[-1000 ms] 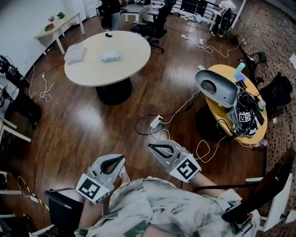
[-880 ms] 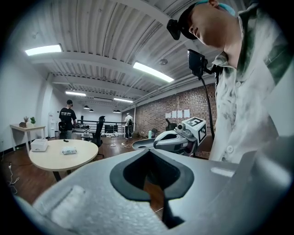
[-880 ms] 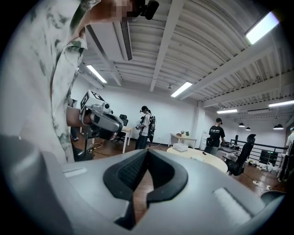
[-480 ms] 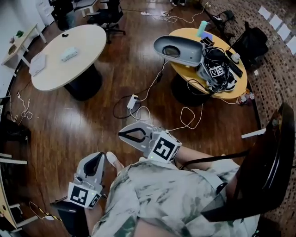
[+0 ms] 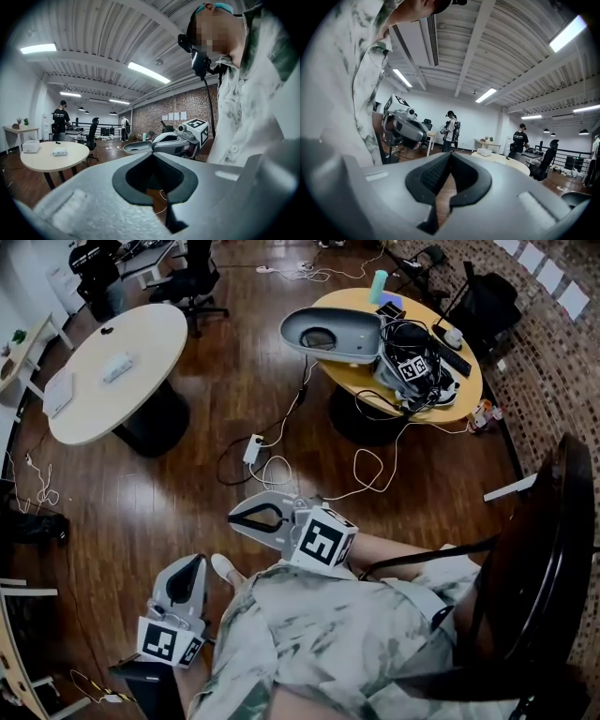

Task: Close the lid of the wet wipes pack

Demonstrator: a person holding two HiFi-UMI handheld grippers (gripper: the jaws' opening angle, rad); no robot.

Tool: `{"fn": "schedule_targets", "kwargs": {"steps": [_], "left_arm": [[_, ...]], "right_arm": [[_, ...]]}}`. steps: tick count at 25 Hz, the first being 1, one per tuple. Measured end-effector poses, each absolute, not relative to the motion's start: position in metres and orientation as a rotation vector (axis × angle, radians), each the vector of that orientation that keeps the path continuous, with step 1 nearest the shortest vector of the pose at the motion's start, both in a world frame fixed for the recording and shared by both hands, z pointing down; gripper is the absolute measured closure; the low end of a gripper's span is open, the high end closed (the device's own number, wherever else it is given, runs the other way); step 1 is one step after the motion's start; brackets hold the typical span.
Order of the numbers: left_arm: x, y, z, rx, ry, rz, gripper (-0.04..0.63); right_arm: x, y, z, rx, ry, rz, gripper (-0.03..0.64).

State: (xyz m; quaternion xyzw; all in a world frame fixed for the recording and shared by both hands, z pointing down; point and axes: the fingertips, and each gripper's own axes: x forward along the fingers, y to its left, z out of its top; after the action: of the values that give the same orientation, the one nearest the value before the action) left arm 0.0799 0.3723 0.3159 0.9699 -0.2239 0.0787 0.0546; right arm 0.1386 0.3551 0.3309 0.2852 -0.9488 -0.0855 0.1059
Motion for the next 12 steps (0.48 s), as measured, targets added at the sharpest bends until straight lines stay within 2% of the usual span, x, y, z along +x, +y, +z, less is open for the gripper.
{"fn": "schedule_targets", "kwargs": {"steps": [12], "left_arm": [[0.0875,0.3688,0.3203,2.945,-0.629,0.249,0.594]], "right_arm": [[0.1428,0.3554,0.3274,0.869,-2.778,-0.235,0.611]]}}
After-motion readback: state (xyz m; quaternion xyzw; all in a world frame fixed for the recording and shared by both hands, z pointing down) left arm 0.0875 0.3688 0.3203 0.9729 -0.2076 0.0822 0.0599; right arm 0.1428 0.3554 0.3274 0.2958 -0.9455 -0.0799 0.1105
